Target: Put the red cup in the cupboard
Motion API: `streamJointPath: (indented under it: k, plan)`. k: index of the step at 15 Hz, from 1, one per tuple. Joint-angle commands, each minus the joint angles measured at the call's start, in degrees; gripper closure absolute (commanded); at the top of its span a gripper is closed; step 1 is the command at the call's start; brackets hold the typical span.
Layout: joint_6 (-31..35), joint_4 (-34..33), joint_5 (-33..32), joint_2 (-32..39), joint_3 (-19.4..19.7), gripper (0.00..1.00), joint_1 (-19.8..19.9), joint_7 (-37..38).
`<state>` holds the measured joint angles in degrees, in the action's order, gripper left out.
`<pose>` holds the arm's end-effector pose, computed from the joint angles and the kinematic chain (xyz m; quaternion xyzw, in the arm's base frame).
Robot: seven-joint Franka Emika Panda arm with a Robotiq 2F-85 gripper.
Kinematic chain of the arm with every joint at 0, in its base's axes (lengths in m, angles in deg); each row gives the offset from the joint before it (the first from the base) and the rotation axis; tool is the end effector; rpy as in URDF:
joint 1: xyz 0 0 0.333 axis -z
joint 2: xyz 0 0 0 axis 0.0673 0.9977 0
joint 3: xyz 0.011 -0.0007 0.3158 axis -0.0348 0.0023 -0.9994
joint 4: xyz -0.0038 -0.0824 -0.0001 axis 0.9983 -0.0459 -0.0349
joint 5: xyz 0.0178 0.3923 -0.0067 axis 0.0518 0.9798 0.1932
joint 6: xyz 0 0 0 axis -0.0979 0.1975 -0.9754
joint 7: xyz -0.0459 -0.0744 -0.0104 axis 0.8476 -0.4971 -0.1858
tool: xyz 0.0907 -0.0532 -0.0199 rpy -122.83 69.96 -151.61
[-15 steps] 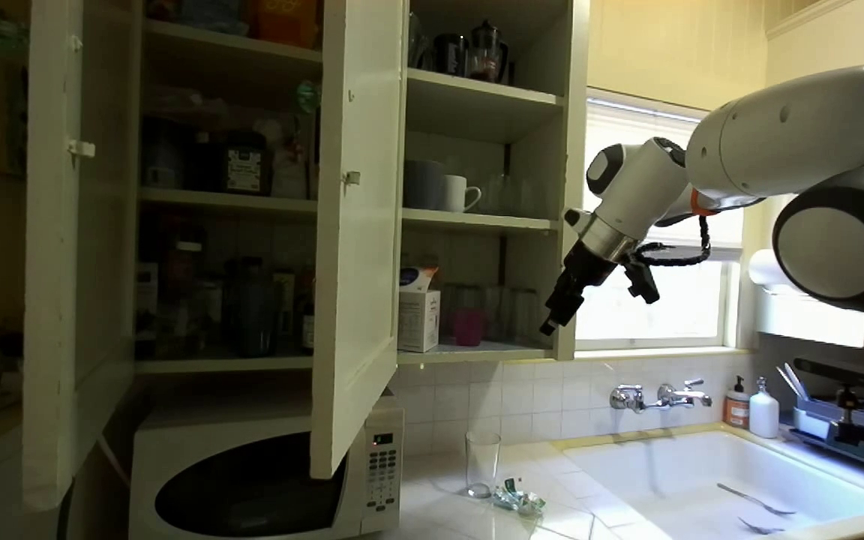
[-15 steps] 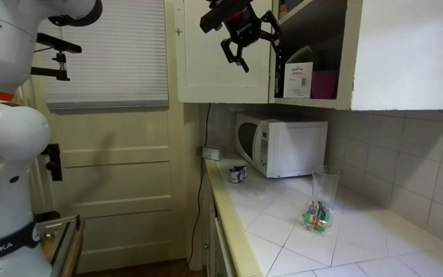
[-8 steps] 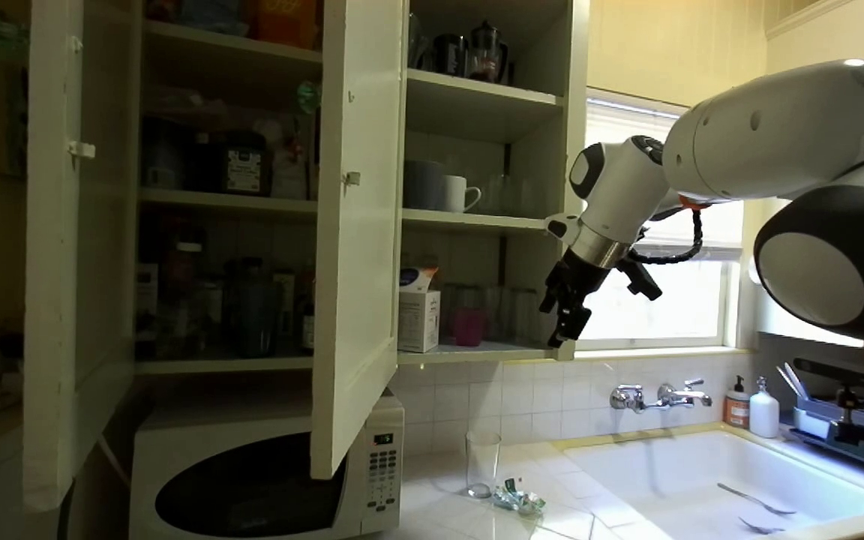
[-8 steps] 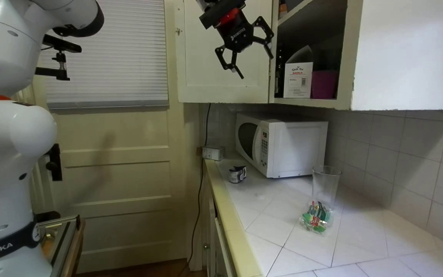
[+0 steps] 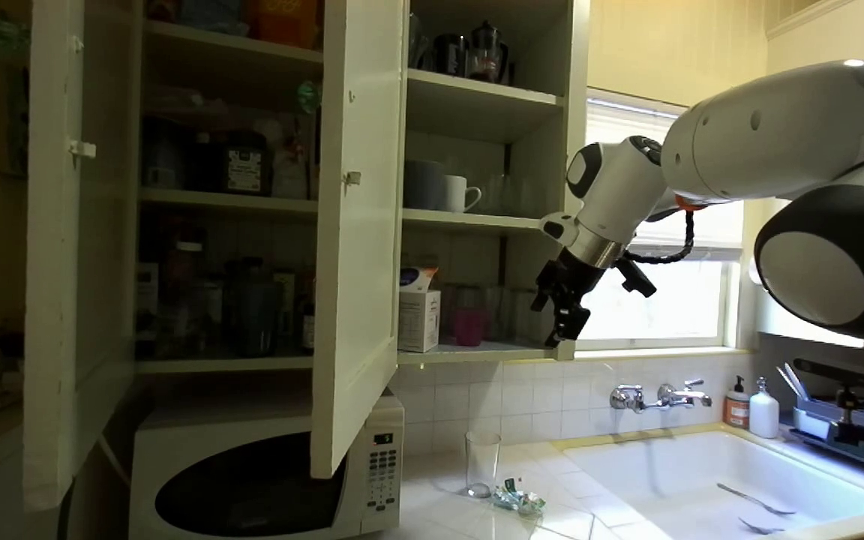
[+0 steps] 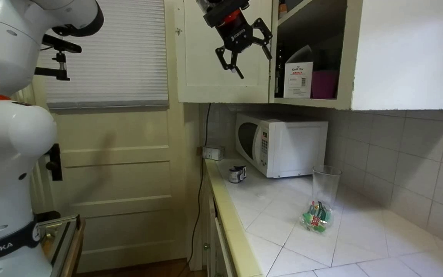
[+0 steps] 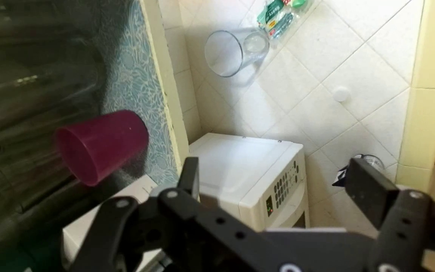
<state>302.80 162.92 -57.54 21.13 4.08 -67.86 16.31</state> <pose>0.4797 -0.0308 0.6101 0.7817 0.5345 0.2420 0.2113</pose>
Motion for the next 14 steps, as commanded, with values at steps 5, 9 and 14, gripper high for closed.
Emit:
streamJointPath:
  k: [5,9,14]
  plan:
    - [1.7,-4.5,-0.9,-2.9,-9.5,0.0,8.6,-22.7]
    - [-2.0,-10.6,-0.5,-0.9,-11.5,0.0,12.1,-30.1]
    - [-17.3,-9.4,5.8,-2.5,-14.6,0.0,11.5,-30.3]
